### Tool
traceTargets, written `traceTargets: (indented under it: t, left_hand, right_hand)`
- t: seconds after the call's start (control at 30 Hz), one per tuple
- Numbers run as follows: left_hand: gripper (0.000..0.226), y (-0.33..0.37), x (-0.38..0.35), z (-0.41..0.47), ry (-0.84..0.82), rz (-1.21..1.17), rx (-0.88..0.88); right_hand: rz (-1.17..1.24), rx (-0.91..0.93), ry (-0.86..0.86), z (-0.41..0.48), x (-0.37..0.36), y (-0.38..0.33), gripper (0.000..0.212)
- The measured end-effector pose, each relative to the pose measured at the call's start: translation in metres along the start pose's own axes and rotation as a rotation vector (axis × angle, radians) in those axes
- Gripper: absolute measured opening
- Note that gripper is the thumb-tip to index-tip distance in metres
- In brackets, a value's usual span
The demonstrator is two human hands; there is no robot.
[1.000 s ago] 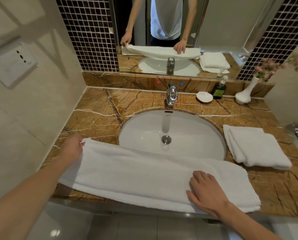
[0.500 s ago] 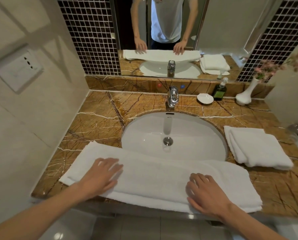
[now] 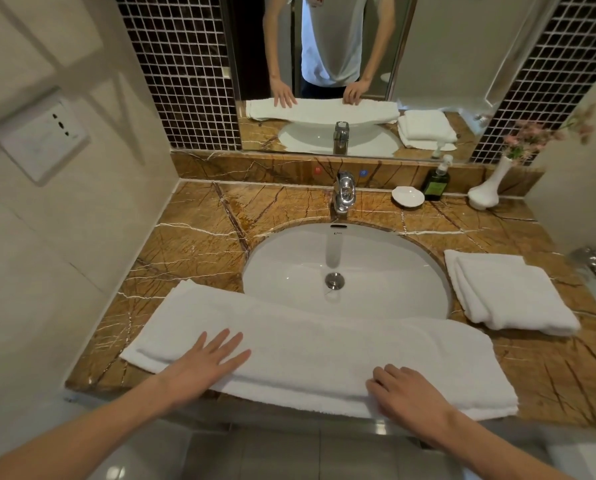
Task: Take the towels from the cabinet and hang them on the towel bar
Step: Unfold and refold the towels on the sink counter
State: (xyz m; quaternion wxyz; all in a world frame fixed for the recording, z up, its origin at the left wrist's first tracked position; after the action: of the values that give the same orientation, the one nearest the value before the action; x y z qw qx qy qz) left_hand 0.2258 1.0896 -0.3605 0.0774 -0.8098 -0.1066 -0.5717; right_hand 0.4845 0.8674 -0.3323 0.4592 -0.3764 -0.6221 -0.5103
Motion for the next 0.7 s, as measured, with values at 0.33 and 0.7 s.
traceTargets:
  t: [0.33, 0.7]
  left_hand:
    - [0.135, 0.0, -0.012, -0.011, -0.015, 0.096, -0.028]
    - [0.058, 0.003, -0.009, -0.007, 0.024, 0.065, 0.033]
  right_hand:
    - [0.008, 0.042, 0.041, -0.002, -0.006, -0.018, 0.02]
    - [-0.002, 0.032, -0.046, -0.005, -0.005, -0.015, 0.035]
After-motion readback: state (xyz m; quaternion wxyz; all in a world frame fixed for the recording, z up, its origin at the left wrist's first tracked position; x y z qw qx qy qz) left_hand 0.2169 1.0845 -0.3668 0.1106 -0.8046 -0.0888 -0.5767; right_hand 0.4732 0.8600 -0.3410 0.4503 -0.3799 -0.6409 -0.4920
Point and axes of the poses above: each hand's wrist, its own z-axis towards the middle knuckle, its own x-axis out of the back of the hand, y = z × x, the point moved 6 cm from there along z, towards the middle knuckle, and after that the axes turned 9 degrees about -z, right-handed, at the moved point
